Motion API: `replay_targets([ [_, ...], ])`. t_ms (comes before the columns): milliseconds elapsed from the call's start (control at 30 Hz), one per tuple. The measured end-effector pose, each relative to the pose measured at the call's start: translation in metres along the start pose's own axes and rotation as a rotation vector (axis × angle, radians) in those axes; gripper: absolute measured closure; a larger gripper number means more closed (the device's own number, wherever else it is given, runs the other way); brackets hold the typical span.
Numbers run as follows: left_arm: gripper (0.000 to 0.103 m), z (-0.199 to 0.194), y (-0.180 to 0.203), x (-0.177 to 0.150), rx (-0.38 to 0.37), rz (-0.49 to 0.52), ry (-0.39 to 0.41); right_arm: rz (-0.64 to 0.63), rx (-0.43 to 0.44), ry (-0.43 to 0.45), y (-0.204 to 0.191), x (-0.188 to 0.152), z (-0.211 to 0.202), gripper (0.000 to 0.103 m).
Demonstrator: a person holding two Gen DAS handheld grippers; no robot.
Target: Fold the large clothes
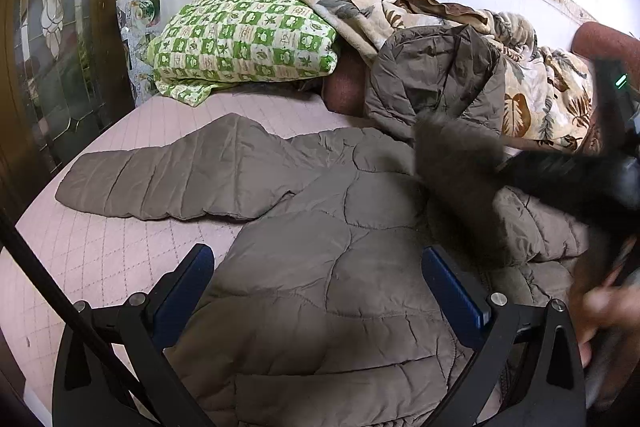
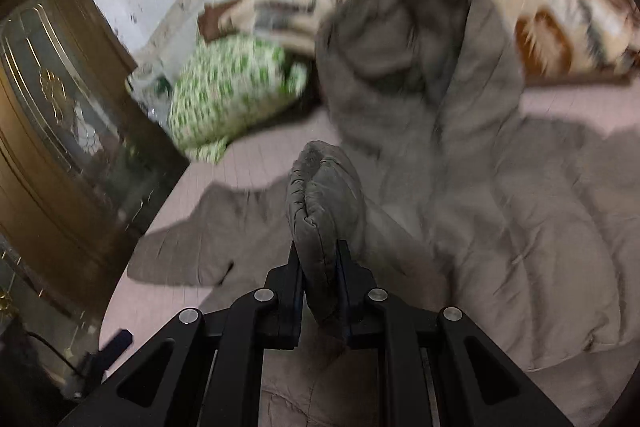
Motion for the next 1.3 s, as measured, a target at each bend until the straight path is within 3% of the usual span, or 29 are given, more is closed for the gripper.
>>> replay_targets([
  [233, 0.000, 0.005, 0.000, 0.002, 0.006, -0.005, -0.013, -0.016, 0.022, -0.057, -0.008, -0.013, 0.036, 0.084],
  [300, 0.000, 0.006, 0.000, 0.002, 0.004, -0.014, -0.015, 0.006, 0.057, -0.124, -0.008, -0.019, 0.048, 0.062],
  [367, 0.000, 0.008, 0.001, 0.003, 0.005, -0.015, -0.015, 0.044, 0.120, -0.160, -0.005, -0.023, 0.054, 0.051],
  [500, 0.000, 0.012, 0.003, 0.008, 0.012, -0.025, -0.008, 0.044, 0.158, -0.125, -0.007, -0.015, 0.034, 0.036],
  [633, 0.000, 0.026, 0.011, 0.014, 0.019, -0.038, -0.014, 0.072, 0.161, 0.005, 0.014, 0.007, -0.013, 0.036],
  [733, 0.000, 0.041, 0.021, 0.019, 0.015, -0.024, -0.035, 0.090, 0.006, 0.082, 0.049, 0.017, -0.050, 0.036],
  [867, 0.000, 0.068, 0.034, 0.024, 0.025, 0.004, -0.078, 0.145, -0.324, 0.068, 0.118, 0.011, -0.085, 0.036],
  [967, 0.000, 0.087, 0.039, 0.025, 0.037, 0.004, -0.112, 0.246, -0.418, 0.029, 0.164, -0.003, -0.094, 0.044],
  [1100, 0.000, 0.118, 0.041, 0.022, 0.094, 0.022, -0.166, 0.370, -0.434, -0.066, 0.214, -0.028, -0.087, 0.053],
  [1167, 0.000, 0.135, 0.039, 0.017, 0.150, 0.038, -0.213, 0.372, -0.450, -0.134, 0.224, -0.036, -0.072, 0.055],
  [1300, 0.000, 0.147, 0.035, 0.014, 0.132, 0.022, -0.262, 0.301, -0.531, -0.195, 0.221, -0.033, -0.062, 0.055],
])
Point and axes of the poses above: each gripper's, at about its wrist camera, not at the fingertips, and z roughly the way its jaws point, y to its right, x to its top, the point moved 1 cm from there along z, roughly the way its jaws point, and after that the axes turned 12 degrees about -z, right-handed, at the moved point
